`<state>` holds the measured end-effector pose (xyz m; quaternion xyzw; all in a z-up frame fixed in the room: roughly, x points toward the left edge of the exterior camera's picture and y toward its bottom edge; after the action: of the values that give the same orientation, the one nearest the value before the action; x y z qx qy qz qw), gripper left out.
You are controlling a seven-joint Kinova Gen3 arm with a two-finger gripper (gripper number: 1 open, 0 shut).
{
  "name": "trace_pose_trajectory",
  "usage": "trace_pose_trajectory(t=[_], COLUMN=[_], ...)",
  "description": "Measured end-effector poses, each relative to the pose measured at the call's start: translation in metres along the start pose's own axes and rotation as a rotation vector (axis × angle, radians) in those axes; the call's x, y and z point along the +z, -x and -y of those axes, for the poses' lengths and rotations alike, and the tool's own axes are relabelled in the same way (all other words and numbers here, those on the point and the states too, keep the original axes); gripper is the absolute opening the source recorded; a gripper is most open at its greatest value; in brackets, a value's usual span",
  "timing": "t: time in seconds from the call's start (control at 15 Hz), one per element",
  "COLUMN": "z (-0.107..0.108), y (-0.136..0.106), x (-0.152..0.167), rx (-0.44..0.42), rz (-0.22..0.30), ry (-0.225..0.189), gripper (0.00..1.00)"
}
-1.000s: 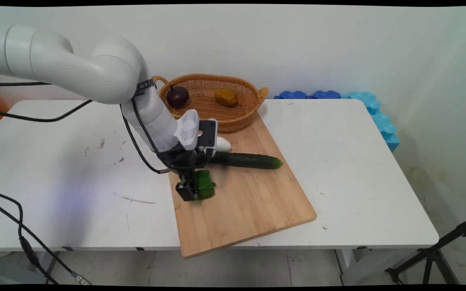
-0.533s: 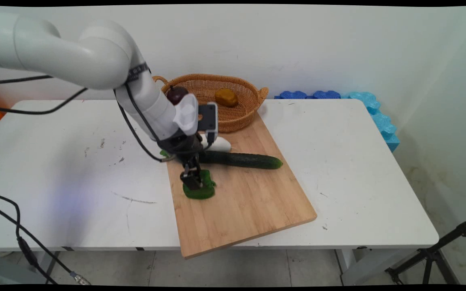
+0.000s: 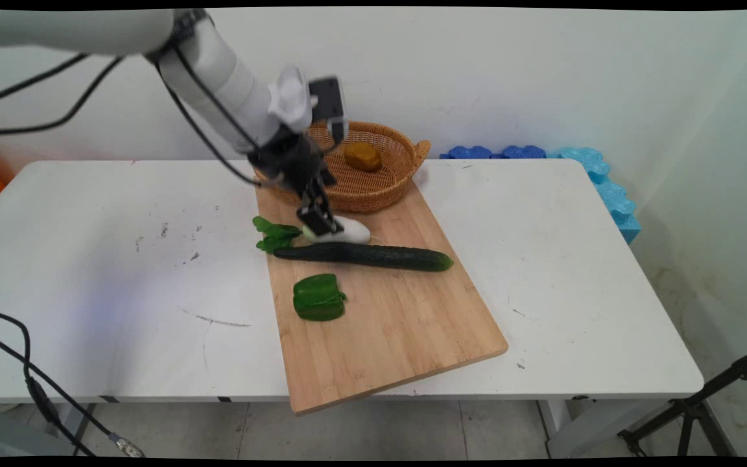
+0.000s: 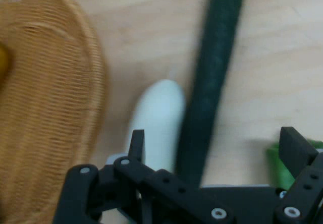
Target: Pick up the potato from the vegetable basket
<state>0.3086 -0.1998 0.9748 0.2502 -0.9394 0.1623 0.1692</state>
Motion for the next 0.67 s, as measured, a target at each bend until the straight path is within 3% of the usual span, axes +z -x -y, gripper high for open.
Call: trace_pose_trajectory(t=[0.33,0.67], z=[0.052,0.101], y=[-0.017,-0.026], x=[-0.016,-0.002], rx=[-0.040,-0.027], rz=[-0.018,0.011], ry=[-0.115,-0.198], gripper=[1.00,1.00])
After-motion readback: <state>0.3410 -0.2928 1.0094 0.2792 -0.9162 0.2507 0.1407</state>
